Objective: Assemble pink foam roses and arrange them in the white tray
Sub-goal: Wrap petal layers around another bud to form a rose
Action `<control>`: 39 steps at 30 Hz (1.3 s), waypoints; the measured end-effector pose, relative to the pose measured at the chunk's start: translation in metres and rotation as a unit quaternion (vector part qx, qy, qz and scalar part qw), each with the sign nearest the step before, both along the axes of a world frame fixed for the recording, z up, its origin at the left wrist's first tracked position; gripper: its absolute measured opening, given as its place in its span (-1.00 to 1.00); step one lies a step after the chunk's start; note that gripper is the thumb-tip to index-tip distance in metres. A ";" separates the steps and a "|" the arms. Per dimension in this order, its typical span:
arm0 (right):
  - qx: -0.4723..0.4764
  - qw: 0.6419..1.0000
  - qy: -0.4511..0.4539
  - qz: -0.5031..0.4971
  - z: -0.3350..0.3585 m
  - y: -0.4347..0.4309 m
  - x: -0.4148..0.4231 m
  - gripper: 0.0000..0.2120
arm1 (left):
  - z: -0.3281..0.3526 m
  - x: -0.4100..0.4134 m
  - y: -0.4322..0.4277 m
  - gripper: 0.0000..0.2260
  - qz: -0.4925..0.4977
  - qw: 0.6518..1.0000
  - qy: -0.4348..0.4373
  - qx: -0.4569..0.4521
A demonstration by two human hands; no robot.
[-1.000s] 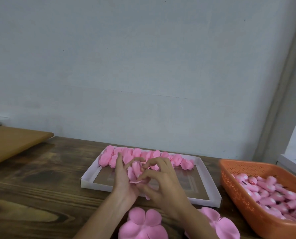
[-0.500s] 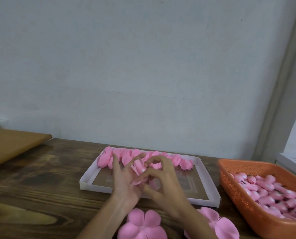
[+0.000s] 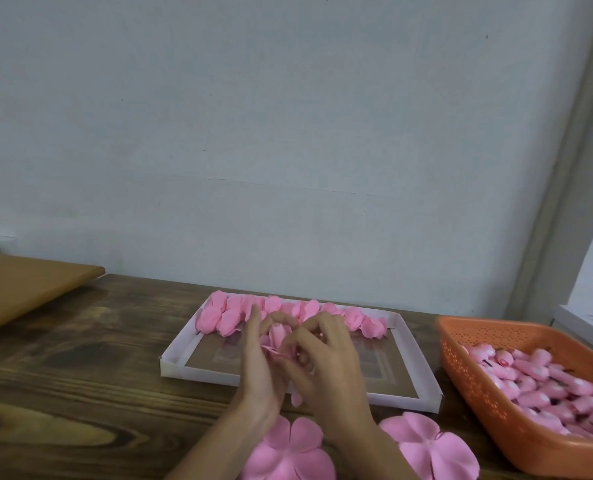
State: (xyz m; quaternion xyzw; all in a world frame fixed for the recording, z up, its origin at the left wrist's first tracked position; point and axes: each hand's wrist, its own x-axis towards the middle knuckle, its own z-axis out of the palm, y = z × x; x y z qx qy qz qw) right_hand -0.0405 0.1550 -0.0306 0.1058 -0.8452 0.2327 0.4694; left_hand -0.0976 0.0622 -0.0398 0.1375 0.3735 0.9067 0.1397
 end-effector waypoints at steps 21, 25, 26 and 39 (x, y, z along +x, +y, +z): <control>-0.373 0.793 -0.442 0.193 0.009 0.003 0.009 -0.75 | 0.008 -0.022 -0.019 -0.38 0.099 0.985 -0.115 0.082; -0.399 0.785 -0.424 0.213 0.012 0.001 0.008 -0.74 | 0.006 -0.021 -0.017 -0.39 0.094 0.986 -0.121 0.072; -0.401 0.786 -0.419 0.214 0.013 -0.001 0.008 -0.74 | 0.007 -0.020 -0.016 -0.39 0.093 0.986 -0.121 0.070; -0.436 0.820 -0.302 0.216 0.016 -0.015 0.010 -0.63 | 0.010 -0.012 -0.014 -0.40 0.175 0.981 -0.083 0.028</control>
